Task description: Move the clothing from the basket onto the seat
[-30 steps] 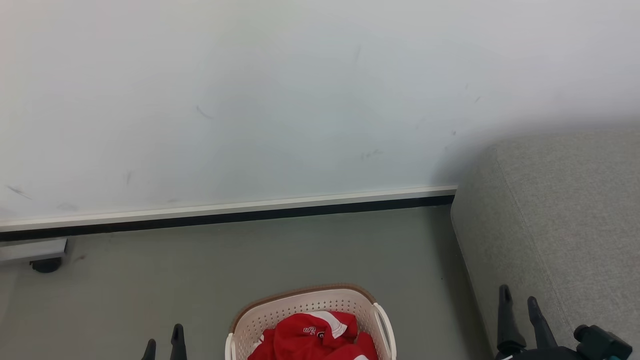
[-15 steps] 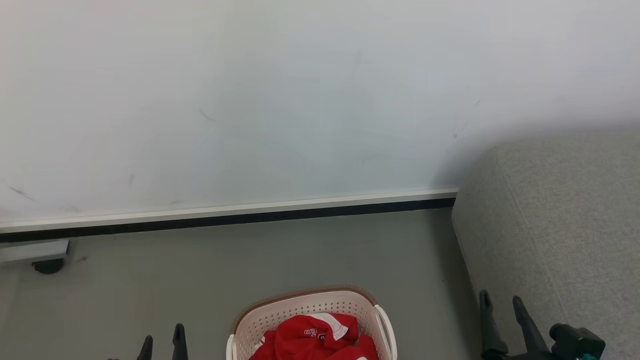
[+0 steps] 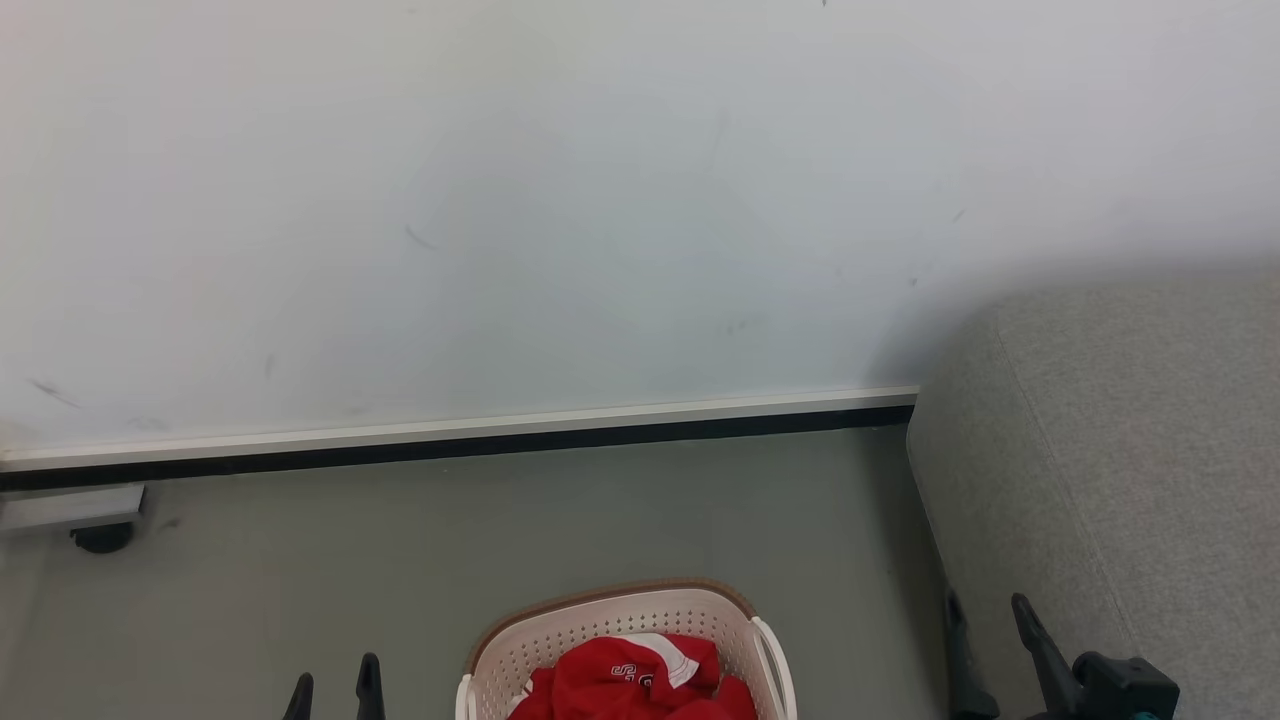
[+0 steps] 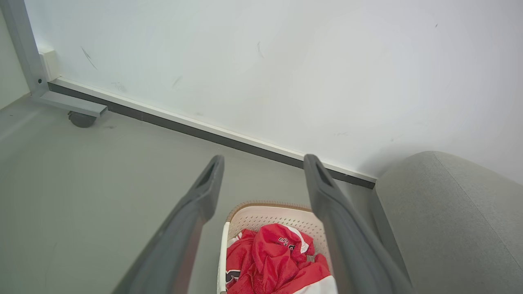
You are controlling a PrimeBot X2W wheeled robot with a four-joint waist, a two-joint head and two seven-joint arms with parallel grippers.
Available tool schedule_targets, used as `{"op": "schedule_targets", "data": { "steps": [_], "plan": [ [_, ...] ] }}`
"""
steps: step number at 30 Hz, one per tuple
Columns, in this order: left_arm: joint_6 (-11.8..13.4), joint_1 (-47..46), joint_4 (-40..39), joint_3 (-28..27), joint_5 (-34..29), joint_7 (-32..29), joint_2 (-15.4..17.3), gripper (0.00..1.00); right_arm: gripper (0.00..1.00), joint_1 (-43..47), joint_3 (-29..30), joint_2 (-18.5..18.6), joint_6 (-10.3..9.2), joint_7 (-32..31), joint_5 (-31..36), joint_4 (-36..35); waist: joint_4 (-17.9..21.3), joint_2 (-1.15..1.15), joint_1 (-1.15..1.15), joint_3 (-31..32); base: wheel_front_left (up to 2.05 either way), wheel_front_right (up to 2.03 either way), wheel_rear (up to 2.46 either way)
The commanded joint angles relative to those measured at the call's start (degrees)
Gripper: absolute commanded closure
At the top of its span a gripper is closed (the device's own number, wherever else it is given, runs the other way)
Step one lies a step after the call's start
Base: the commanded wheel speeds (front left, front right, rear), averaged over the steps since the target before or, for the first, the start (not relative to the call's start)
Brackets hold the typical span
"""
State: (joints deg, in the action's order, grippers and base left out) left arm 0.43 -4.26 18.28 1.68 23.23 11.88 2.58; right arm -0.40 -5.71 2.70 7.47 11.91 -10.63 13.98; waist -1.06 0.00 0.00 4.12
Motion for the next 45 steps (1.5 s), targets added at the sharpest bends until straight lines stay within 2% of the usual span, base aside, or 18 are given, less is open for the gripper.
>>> {"op": "schedule_targets", "data": {
  "steps": [1,16,23,29,45],
  "plan": [
    [0.1,0.9,-0.4,0.2,-1.0,0.6,0.4,0.00,0.00,0.6,-0.4,0.3,0.04,0.4,1.4,0.0,0.0,0.00,0.00,0.1,0.00,0.00,0.00],
    [2.5,2.1,0.2,1.5,-6.9,2.6,0.5,0.00,0.00,1.1,-1.7,0.3,0.04,1.7,7.9,0.7,0.3,0.00,0.00,1.2,0.00,0.00,0.00],
    [3.0,2.5,-0.6,0.9,-6.2,3.4,0.5,0.00,0.00,1.2,-1.4,0.3,0.04,2.3,8.5,0.6,0.2,0.00,0.00,1.3,0.00,0.00,0.00],
    [2.4,3.2,-1.5,0.1,-2.9,3.4,0.4,0.00,0.00,1.4,-0.6,0.3,0.04,2.8,5.6,0.3,0.1,0.00,0.00,1.0,0.00,0.00,0.00],
    [0.9,3.0,-0.8,-0.2,-3.5,3.4,0.6,0.00,0.00,0.7,-1.0,0.3,0.04,3.2,4.7,0.7,0.2,0.00,0.00,0.7,0.00,0.00,0.00]
  ]
}}
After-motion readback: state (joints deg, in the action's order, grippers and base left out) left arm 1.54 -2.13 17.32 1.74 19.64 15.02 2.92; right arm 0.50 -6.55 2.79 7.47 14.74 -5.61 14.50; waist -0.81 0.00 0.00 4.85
